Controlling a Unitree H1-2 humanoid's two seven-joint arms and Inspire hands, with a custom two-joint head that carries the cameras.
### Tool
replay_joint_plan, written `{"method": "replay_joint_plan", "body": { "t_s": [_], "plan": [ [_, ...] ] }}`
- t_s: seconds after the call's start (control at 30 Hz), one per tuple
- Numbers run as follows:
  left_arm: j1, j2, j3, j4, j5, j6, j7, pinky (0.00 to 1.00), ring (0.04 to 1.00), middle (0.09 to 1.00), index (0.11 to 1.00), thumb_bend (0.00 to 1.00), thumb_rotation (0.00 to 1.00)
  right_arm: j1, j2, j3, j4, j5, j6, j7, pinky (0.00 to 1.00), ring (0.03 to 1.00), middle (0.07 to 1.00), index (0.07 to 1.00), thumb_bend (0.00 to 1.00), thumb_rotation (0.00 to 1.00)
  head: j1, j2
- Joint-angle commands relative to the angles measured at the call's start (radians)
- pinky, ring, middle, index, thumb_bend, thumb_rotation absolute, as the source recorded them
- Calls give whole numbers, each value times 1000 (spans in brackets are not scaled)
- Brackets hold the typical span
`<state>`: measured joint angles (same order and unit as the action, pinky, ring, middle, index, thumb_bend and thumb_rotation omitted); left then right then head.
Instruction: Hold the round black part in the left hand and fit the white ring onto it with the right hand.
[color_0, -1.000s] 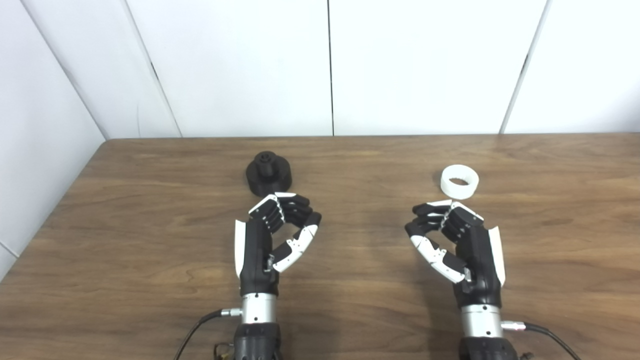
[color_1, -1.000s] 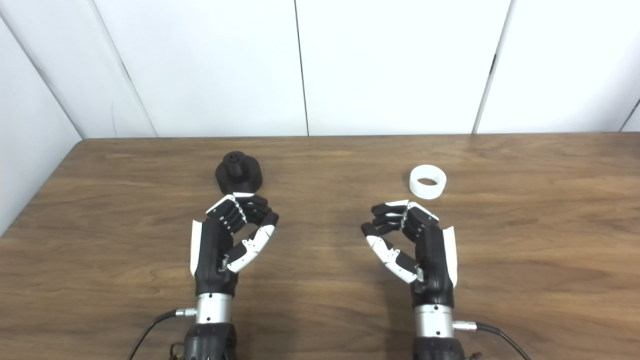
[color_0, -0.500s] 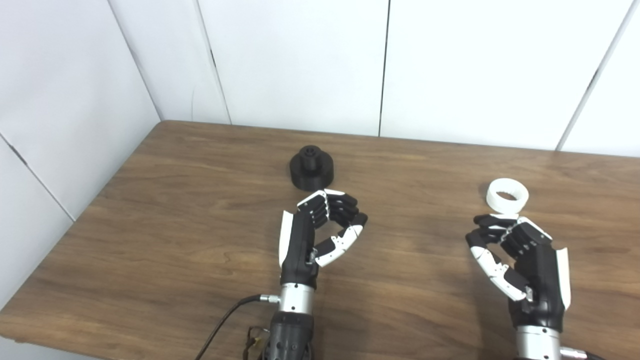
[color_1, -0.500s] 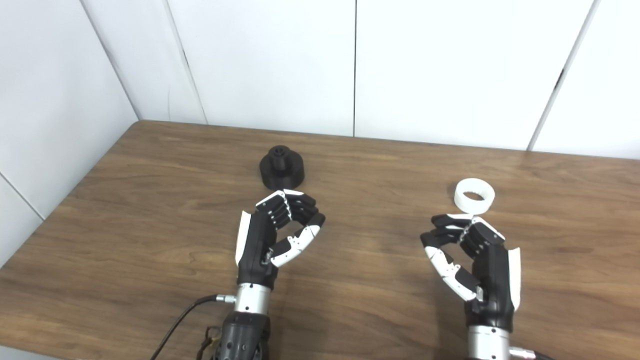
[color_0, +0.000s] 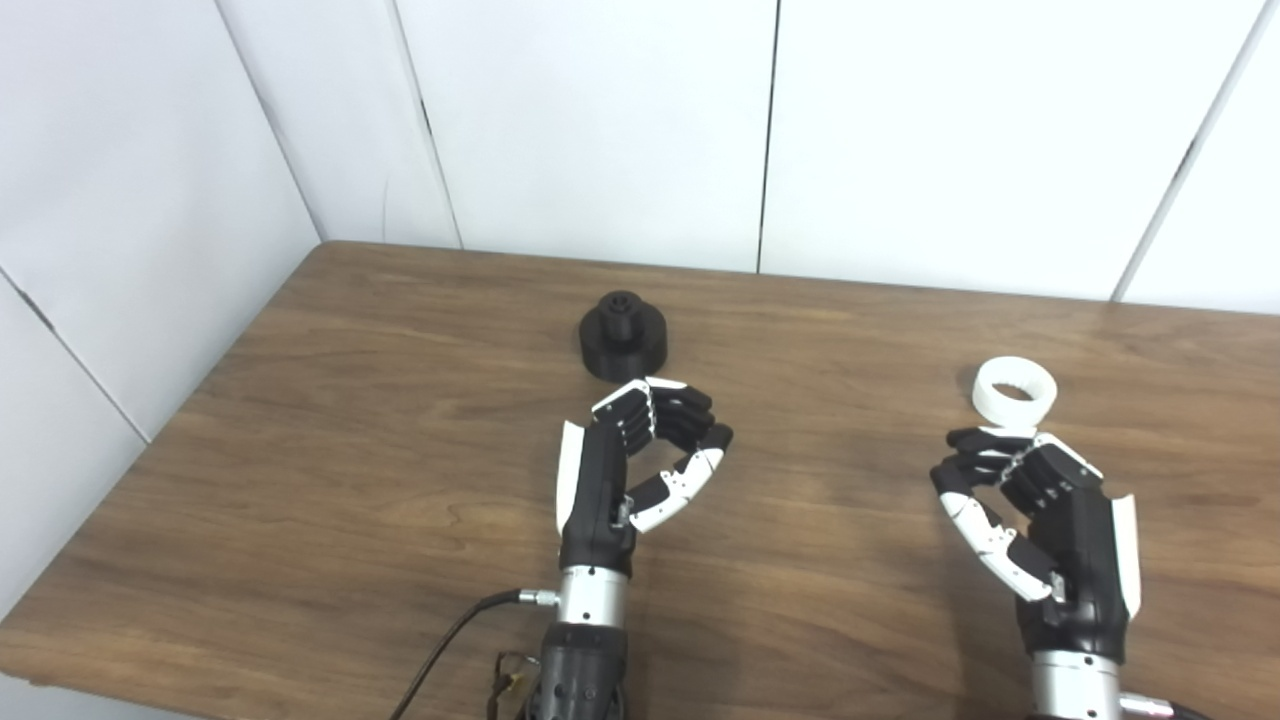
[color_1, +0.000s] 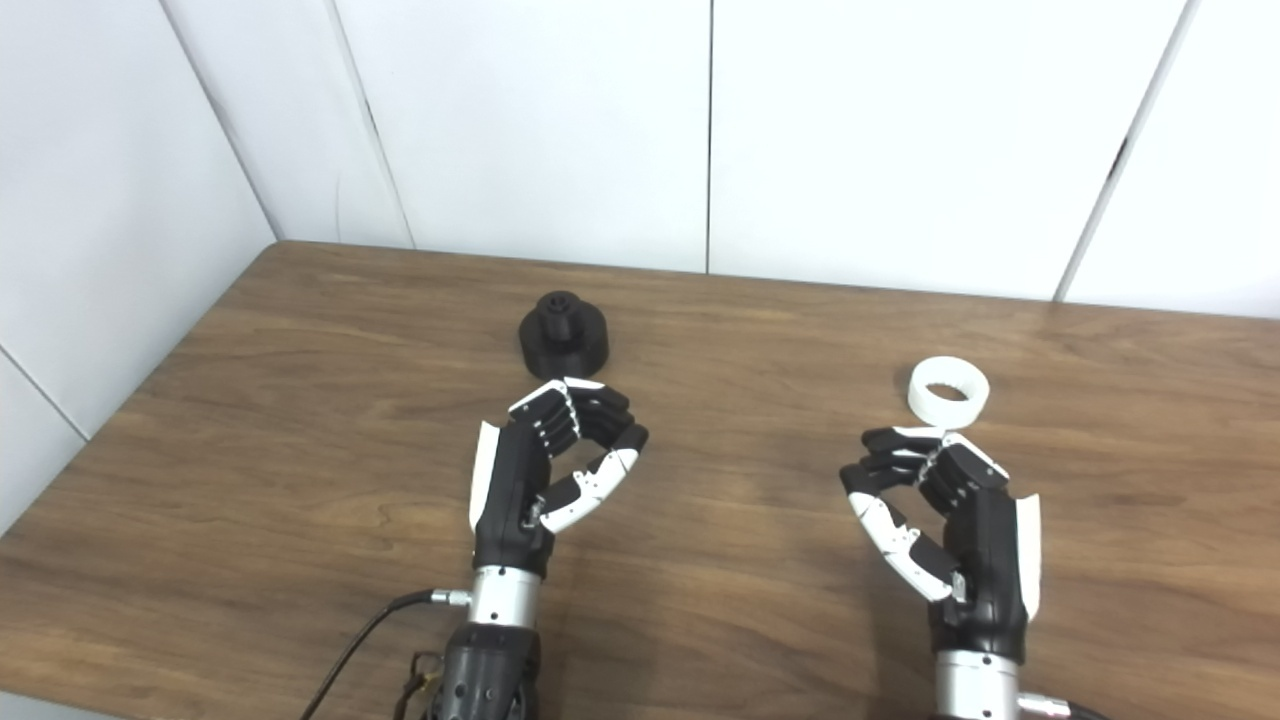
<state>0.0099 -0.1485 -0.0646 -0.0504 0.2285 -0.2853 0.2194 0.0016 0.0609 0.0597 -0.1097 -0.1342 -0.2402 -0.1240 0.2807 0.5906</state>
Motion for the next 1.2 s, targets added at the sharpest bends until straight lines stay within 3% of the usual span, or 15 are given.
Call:
{"method": "replay_joint_plan", "body": {
  "t_s": [0.0, 0.1, 0.2, 0.33, 0.37, 0.4, 0.53, 0.8, 1.03, 1.17],
  "plan": [
    [-28, 2, -16, -60, 7, 30, -30, 436, 501, 497, 483, 510, 0, -17, 6, 4, 1, -2, -32, 5, 431, 515, 579, 494, 503, 151, -1, 0],
    [-26, 26, -19, -113, 18, 102, -63, 443, 531, 503, 484, 509, 0, -17, 8, 3, -4, -5, -28, 3, 425, 509, 575, 494, 503, 152, -1, 1],
    [-25, 55, -18, -166, 45, 180, -95, 510, 611, 645, 496, 497, 62, -18, 6, 1, -5, -6, -25, 2, 424, 508, 575, 494, 503, 152, 0, 1],
    [-33, 94, -8, -205, 71, 243, -118, 560, 658, 705, 498, 498, 76, -21, 4, -3, 0, 1, -27, 4, 432, 514, 576, 494, 503, 151, 3, 2],
    [-37, 106, -6, -210, 87, 255, -118, 568, 670, 717, 603, 530, 155, -21, 3, -3, 1, 1, -27, 4, 433, 514, 577, 494, 503, 151, 3, 1],
    [-41, 117, -6, -213, 105, 261, -117, 569, 679, 727, 670, 551, 214, -21, 3, -3, 2, 0, -28, 4, 434, 515, 578, 494, 503, 151, 3, 1],
    [-53, 151, -5, -222, 151, 281, -119, 551, 685, 737, 718, 575, 239, -22, 2, -2, 5, 1, -32, 5, 431, 512, 577, 494, 503, 152, 4, 2],
    [-76, 204, 2, -241, 245, 340, -118, 528, 681, 757, 731, 593, 269, -23, 0, -2, 7, 10, -34, 8, 430, 513, 576, 494, 502, 149, 6, 1],
    [-107, 252, 18, -248, 335, 395, -120, 655, 757, 780, 746, 601, 258, -27, -2, -4, 12, 5, -34, 5, 428, 511, 575, 494, 502, 150, 8, -1],
    [-126, 281, 27, -240, 362, 402, -125, 668, 775, 792, 755, 601, 237, -28, -3, -3, 15, 5, -38, 6, 427, 509, 576, 494, 502, 149, 8, -3]
  ]
}}
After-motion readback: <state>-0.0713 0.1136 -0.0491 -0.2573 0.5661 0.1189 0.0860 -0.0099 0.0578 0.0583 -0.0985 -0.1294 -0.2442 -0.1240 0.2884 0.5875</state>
